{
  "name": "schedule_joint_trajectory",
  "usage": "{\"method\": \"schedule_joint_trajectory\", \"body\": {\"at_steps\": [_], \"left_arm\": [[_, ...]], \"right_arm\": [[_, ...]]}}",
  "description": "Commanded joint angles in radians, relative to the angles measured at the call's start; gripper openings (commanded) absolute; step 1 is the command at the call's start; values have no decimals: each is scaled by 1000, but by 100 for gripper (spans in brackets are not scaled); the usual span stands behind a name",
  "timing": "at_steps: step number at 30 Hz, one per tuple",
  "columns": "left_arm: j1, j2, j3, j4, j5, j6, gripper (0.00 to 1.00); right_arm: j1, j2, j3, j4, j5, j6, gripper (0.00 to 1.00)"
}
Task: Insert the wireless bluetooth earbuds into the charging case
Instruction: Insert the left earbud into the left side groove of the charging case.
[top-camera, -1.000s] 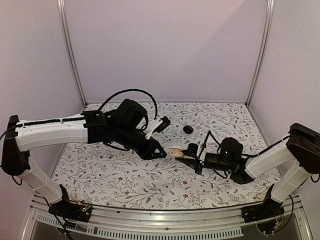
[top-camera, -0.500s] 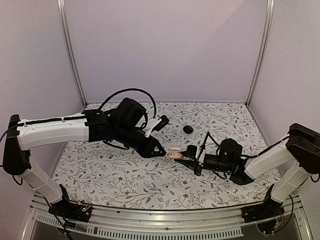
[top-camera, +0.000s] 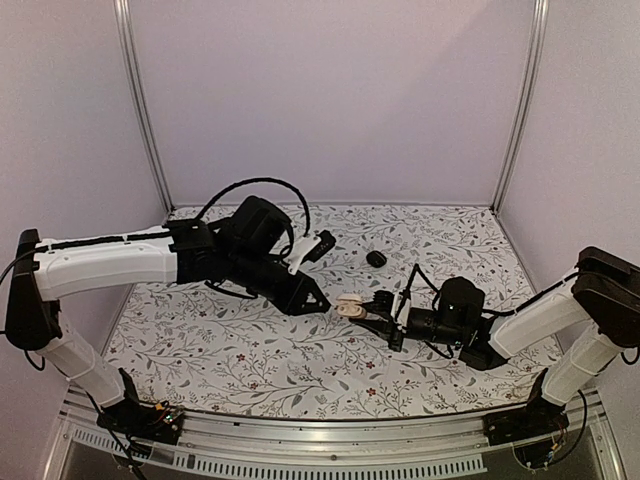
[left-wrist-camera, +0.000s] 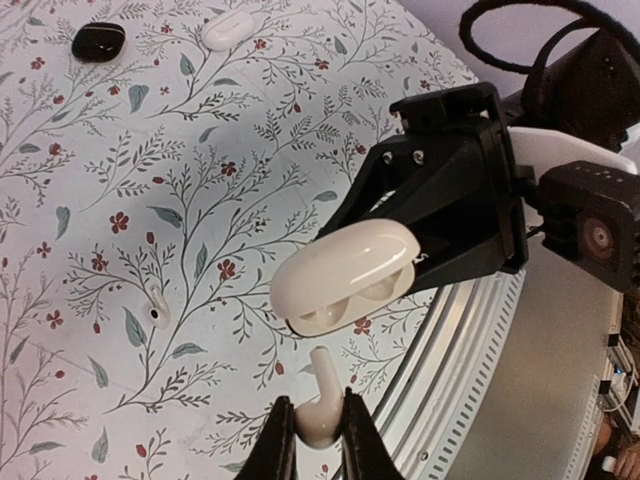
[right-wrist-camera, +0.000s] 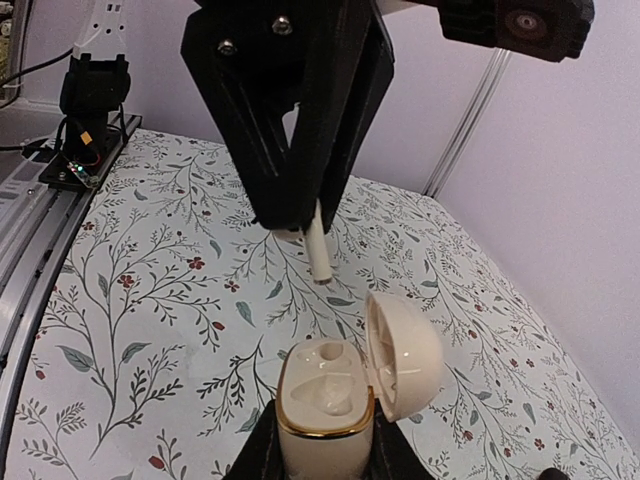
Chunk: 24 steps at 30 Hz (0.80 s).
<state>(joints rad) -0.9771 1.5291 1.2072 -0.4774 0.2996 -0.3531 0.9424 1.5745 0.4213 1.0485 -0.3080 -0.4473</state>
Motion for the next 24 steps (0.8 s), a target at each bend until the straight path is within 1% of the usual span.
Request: {"method": "schedule_joint_trajectory", "body": {"at_steps": [1, 24], "left_arm": [[20, -27, 8, 0, 4, -11, 4], [17, 22, 32, 0, 39, -22, 4]], "right_arm": [[8, -4, 10, 20, -1, -1, 0], [24, 4, 22, 30, 5, 14, 0]]}}
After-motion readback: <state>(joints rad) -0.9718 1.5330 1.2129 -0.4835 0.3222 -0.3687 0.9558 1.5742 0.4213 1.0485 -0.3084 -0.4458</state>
